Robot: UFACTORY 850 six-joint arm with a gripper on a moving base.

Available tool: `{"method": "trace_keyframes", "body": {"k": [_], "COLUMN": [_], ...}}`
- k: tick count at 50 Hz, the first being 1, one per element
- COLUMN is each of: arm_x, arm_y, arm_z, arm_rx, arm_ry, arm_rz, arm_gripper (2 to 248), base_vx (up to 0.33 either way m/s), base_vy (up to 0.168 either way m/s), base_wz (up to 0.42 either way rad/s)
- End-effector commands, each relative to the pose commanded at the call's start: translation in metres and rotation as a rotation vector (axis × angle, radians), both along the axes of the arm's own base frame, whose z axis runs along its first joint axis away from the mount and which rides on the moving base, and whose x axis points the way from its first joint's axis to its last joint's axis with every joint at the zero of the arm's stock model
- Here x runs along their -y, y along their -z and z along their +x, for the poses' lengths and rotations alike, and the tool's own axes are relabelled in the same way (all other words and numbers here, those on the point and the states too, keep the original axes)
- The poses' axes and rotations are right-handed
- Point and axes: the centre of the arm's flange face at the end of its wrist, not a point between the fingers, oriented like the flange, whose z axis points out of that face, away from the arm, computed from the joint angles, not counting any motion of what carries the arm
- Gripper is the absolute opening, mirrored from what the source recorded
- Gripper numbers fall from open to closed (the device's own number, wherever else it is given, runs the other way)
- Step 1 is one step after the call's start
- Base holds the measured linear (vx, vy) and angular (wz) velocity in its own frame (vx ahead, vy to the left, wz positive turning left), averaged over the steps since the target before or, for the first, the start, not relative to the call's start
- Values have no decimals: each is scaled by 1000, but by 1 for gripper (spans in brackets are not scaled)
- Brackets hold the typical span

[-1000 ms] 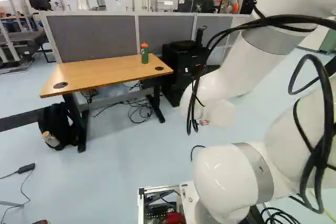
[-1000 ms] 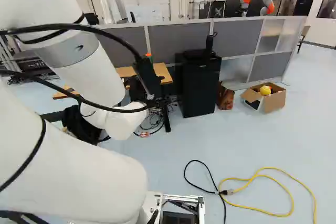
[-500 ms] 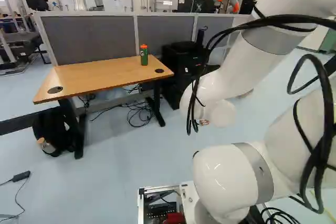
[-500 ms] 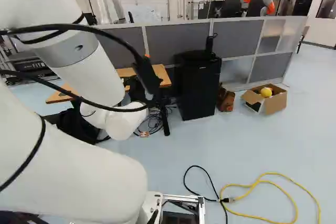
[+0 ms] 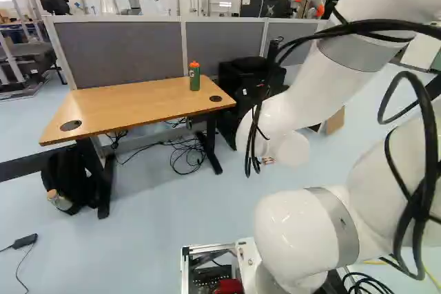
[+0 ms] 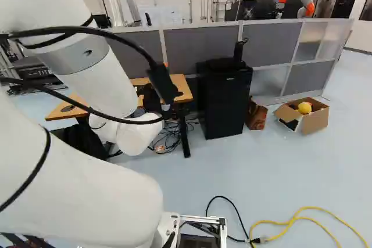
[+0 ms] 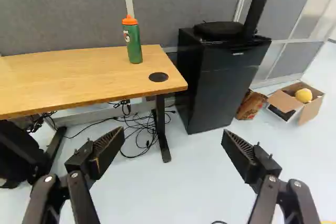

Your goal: Pick up the green bottle from the table

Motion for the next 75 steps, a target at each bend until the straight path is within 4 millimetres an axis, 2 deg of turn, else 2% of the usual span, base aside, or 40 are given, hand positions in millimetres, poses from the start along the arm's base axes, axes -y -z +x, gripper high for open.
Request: {"method": "trace_keyframes", "body": {"k": [75], "arm_x": [0], "arm_y": [0], "arm_z": [0], "arm_rx": [0], "arm_ry": [0], "arm_rz": [0], "arm_gripper": [247], "base_vx": [166], "base_vy": [27], "base_wz": [111]}}
